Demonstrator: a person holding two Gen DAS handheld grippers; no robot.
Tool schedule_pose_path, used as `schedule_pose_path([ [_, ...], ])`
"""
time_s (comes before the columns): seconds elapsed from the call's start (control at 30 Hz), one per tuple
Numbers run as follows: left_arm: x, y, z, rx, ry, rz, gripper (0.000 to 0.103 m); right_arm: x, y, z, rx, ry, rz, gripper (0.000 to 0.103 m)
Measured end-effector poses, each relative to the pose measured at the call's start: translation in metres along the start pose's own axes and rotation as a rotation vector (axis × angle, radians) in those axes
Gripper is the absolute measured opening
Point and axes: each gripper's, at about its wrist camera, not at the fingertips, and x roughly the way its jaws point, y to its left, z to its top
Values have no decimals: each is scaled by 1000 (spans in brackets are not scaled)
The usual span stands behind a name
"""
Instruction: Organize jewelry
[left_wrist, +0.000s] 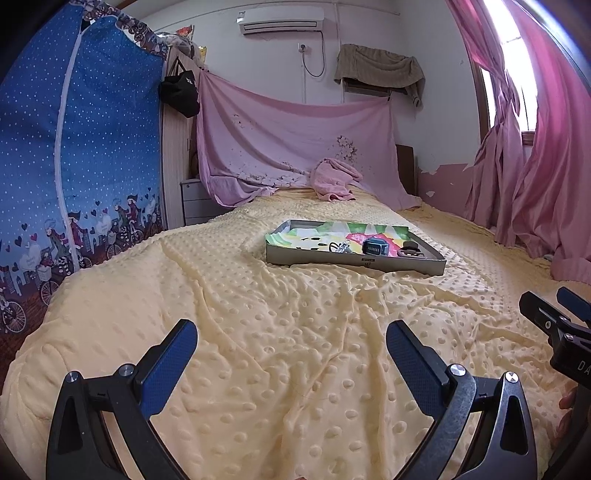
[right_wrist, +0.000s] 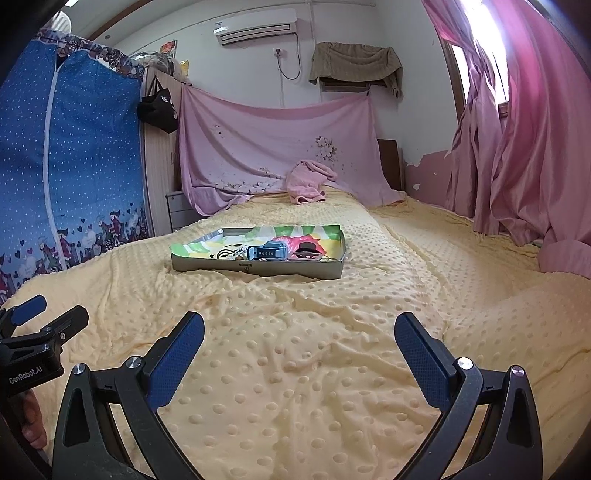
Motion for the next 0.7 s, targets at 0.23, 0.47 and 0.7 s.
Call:
schedule_pose_path([
  [0.23,0,1,-2,-8,4,4,103,0,1,-1,-1,-2,0,102],
  [0.47,1,2,-3,-7,6,3,103,0,1,-1,-5,-3,1,102],
  [0.7,2,2,-5,-1,11,4,103,0,2,0,-4,-3,1,102],
])
